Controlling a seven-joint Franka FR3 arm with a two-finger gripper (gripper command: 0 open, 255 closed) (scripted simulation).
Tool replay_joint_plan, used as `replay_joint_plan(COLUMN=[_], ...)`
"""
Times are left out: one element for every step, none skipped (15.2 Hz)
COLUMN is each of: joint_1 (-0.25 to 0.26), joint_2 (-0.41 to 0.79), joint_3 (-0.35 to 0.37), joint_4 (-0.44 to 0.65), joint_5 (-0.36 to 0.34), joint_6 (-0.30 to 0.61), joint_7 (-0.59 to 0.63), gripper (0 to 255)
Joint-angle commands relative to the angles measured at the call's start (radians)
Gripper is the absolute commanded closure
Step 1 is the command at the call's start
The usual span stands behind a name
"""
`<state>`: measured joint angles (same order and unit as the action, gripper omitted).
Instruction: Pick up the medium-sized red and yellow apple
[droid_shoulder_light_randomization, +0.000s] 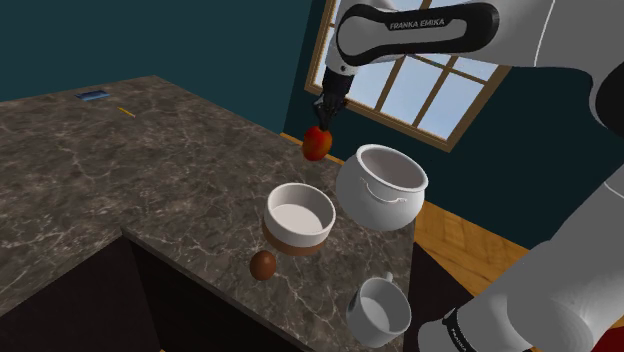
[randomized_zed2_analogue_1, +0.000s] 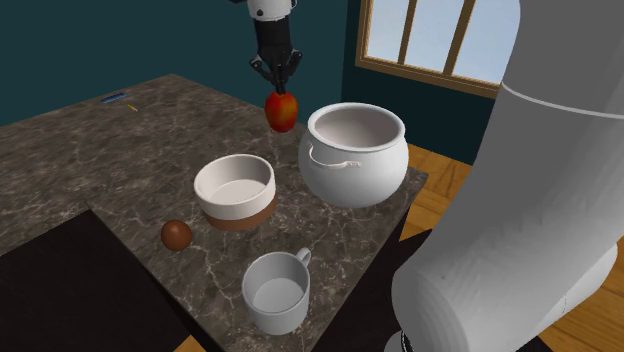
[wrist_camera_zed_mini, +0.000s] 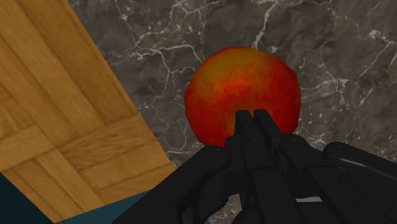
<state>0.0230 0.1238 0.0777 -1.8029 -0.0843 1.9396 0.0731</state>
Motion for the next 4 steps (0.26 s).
replay_joint_plan(joint_1=[0.0, 0.0, 0.0, 0.0], joint_2=[-0.008, -0.01, -0.011, -0.01], joint_3=[0.0, 0.001, 0.001, 0.001], joint_4=[0.018, 0.029, 0.031, 0.031], joint_5=[0.001, 0.002, 0.002, 0.002], joint_6=[-0.027, -0.04, -0.042, -0.042], joint_7=[-0.002, -0.003, -0.003, -0.003], gripper=[255, 255, 255, 255])
